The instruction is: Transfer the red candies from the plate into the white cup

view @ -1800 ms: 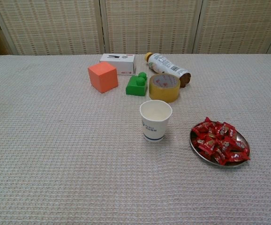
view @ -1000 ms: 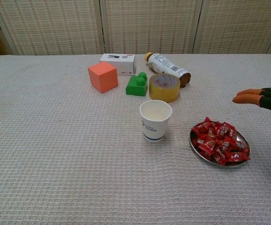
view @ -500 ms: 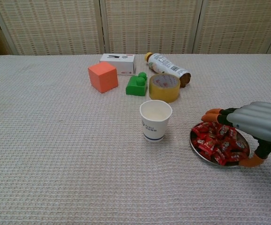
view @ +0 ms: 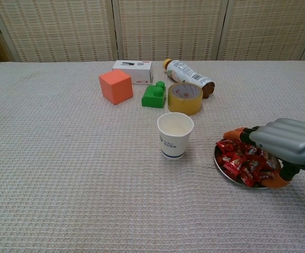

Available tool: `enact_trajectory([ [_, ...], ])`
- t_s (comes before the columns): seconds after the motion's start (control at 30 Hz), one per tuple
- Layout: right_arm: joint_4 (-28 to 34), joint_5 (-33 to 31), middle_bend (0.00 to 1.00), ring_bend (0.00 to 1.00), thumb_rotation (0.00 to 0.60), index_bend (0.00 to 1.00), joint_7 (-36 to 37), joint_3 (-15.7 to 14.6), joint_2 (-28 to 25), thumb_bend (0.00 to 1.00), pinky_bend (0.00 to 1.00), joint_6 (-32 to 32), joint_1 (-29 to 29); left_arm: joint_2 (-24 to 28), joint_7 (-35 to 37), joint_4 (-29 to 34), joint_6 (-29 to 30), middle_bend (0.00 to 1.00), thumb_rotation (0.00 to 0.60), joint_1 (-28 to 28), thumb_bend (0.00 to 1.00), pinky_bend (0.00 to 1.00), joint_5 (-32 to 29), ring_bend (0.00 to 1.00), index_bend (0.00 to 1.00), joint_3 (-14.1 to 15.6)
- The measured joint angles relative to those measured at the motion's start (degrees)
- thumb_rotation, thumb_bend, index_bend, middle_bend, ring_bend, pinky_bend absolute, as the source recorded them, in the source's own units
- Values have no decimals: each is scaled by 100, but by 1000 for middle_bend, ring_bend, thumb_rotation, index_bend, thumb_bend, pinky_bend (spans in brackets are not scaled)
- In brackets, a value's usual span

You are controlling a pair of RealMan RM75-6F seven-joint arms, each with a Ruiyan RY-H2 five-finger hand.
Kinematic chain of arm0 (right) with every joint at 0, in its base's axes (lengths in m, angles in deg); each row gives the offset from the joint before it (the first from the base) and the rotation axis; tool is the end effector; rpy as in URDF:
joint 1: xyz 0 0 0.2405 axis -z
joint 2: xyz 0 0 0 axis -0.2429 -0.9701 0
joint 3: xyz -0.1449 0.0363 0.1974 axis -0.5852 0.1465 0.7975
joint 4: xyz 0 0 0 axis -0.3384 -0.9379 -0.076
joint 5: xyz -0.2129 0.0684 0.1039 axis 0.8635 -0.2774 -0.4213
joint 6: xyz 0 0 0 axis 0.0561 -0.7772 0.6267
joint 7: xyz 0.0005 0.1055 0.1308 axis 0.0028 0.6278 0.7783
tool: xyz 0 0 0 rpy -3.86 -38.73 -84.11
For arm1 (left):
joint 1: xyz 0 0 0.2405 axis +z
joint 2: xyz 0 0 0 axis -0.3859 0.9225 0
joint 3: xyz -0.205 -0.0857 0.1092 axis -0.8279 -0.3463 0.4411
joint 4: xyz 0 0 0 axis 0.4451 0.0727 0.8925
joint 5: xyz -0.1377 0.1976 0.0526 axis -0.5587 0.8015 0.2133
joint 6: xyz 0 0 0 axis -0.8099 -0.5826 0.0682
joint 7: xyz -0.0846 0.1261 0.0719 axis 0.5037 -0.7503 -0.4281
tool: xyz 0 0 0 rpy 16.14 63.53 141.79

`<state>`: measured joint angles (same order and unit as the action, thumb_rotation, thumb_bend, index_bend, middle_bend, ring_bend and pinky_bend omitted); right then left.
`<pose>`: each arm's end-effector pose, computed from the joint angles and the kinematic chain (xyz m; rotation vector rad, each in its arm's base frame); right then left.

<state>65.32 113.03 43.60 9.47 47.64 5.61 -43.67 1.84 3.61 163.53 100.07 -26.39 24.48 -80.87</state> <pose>-0.2069 -0.2749 -0.0741 2.0493 -0.7526 0.4842 -0.3216 0.1742 0.1181 -1.5629 -0.8501 -0.8565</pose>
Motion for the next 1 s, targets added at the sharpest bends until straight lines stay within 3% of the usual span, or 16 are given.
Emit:
enact_trajectory([
  [0.43, 5, -63, 181, 227, 600, 170, -149, -167, 63, 130, 434, -204, -131, 17, 21, 14, -18, 0, 600, -3, 490, 187, -17, 0, 0, -5],
  [1.0, -111, -172, 297, 314, 600, 279, -1100, -368, 362, 219, 579, -690, -258, 38, 33, 23, -18, 0, 600, 5, 490, 188, -35, 6, 0, -12],
])
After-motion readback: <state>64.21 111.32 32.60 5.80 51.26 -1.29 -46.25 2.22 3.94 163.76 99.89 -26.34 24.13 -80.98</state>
